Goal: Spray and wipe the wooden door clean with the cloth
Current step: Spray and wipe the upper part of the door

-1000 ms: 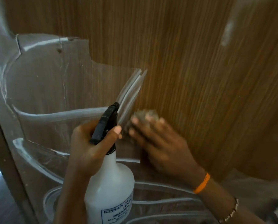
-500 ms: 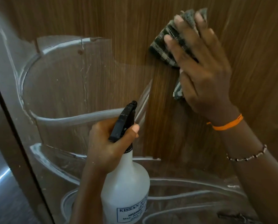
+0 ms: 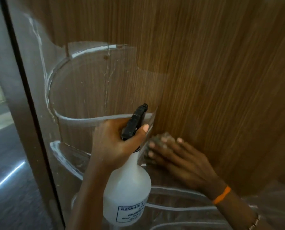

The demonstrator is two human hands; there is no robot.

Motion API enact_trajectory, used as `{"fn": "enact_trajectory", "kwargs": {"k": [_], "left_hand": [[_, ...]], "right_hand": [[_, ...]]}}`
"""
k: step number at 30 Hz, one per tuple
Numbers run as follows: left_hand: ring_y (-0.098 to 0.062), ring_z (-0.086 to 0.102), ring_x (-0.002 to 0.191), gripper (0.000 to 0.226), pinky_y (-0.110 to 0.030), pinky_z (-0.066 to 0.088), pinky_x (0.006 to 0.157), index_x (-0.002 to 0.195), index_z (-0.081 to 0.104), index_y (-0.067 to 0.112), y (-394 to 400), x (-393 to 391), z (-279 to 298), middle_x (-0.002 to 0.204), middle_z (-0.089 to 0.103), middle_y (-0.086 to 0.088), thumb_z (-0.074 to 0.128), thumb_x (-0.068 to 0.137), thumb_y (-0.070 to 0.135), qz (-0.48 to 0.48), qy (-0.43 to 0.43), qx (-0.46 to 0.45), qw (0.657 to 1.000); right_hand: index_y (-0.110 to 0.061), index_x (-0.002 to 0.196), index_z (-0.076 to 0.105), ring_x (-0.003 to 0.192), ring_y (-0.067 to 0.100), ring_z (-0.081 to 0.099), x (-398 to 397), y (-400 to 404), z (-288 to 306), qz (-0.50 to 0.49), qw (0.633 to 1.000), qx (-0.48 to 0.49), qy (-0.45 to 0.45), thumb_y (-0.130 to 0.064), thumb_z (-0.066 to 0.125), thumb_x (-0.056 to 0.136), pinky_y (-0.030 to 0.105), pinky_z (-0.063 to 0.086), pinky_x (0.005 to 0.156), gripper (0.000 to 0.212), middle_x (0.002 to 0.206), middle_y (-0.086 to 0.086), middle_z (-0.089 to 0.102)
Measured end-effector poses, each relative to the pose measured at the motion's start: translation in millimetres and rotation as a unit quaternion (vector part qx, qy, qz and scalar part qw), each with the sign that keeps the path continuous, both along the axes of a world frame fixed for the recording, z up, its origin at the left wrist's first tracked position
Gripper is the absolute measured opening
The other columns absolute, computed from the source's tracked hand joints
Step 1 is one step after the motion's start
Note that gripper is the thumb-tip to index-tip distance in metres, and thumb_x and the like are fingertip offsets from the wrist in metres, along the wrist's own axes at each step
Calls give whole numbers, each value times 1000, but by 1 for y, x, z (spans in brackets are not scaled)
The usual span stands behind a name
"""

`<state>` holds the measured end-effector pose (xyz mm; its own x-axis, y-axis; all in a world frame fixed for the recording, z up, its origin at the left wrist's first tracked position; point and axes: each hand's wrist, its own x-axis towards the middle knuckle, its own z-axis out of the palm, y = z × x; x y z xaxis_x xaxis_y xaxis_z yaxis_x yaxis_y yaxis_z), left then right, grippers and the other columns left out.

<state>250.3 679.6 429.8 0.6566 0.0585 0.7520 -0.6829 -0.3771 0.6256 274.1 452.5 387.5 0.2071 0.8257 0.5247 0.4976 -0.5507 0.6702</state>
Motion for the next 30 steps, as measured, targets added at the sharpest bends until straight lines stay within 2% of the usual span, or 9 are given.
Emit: {"fn": "enact_trajectory", "kwargs": {"k": [4, 7, 10, 13, 16, 18, 20, 25, 30], "left_hand": [[-30, 61, 51, 56, -52, 49, 51, 66, 66, 1, 0, -4, -4, 56, 64, -12, 53, 78, 54, 33, 26, -11, 999], [-35, 63, 56, 61, -55, 50, 56, 66, 66, -2, 5, -5, -6, 58, 65, -16, 56, 78, 57, 51, 23, -32, 998], [-37, 63, 57, 66, -56, 51, 58, 66, 66, -3, 11, -10, -10, 59, 65, -17, 56, 77, 62, 75, 22, -39, 996], [-39, 63, 60, 77, -57, 51, 61, 67, 66, -3, 18, -15, -17, 61, 65, -18, 53, 76, 73, 88, 36, -42, 995], [-38, 64, 62, 75, -57, 51, 62, 70, 68, 0, 20, -23, -25, 62, 66, -17, 53, 74, 74, 92, 56, -50, 993], [-38, 64, 62, 65, -57, 51, 61, 71, 68, 0, 20, -28, -29, 62, 66, -17, 56, 75, 64, 98, 66, -45, 992], [-38, 63, 61, 62, -57, 50, 60, 71, 67, 0, 20, -33, -33, 62, 65, -18, 56, 75, 61, 99, 70, -39, 992], [-41, 63, 64, 64, -58, 49, 61, 73, 66, -3, 29, -37, -34, 64, 65, -21, 58, 74, 60, 74, 80, -55, 993], [-43, 62, 66, 63, -60, 50, 65, 71, 64, -8, 45, -31, -26, 65, 63, -25, 57, 75, 55, 47, 76, -44, 995]], "right_hand": [[-11, 138, 50, 138, 34, 33, 7, 31, 90, 15, 972, 218, -88, -6, 42, 97, 43, 22, 117, 42, 147, 11, 40], [-10, 140, 48, 140, 36, 31, 12, 51, 133, 9, 958, 267, -102, -1, 46, 91, 43, 23, 117, 50, 148, 13, 40], [-9, 142, 45, 141, 36, 28, 12, 59, 127, 14, 965, 247, -91, -1, 45, 92, 43, 20, 118, 51, 149, 13, 38], [-10, 141, 44, 141, 34, 29, 10, 51, 82, 49, 983, 170, -53, -5, 46, 95, 43, 18, 118, 46, 150, 13, 35], [-11, 143, 43, 140, 30, 30, 11, 42, 12, 63, 997, 33, 18, -10, 52, 93, 41, 14, 120, 50, 152, 12, 34], [-12, 143, 43, 141, 27, 27, 11, 38, -27, 56, 995, -80, 36, -17, 47, 94, 40, 3, 121, 49, 153, 8, 33], [-14, 141, 46, 143, 26, 24, 11, 36, -43, 48, 988, -138, 41, -20, 42, 96, 41, -1, 121, 45, 154, 5, 32], [-16, 143, 43, 145, 25, 15, 11, 54, 10, 55, 996, -63, 34, -15, 39, 94, 42, -3, 121, 49, 155, 7, 28], [-15, 139, 49, 140, 33, 33, 17, 84, 118, 12, 993, 92, -73, -12, 36, 98, 46, 11, 116, 44, 149, 9, 40]]}}
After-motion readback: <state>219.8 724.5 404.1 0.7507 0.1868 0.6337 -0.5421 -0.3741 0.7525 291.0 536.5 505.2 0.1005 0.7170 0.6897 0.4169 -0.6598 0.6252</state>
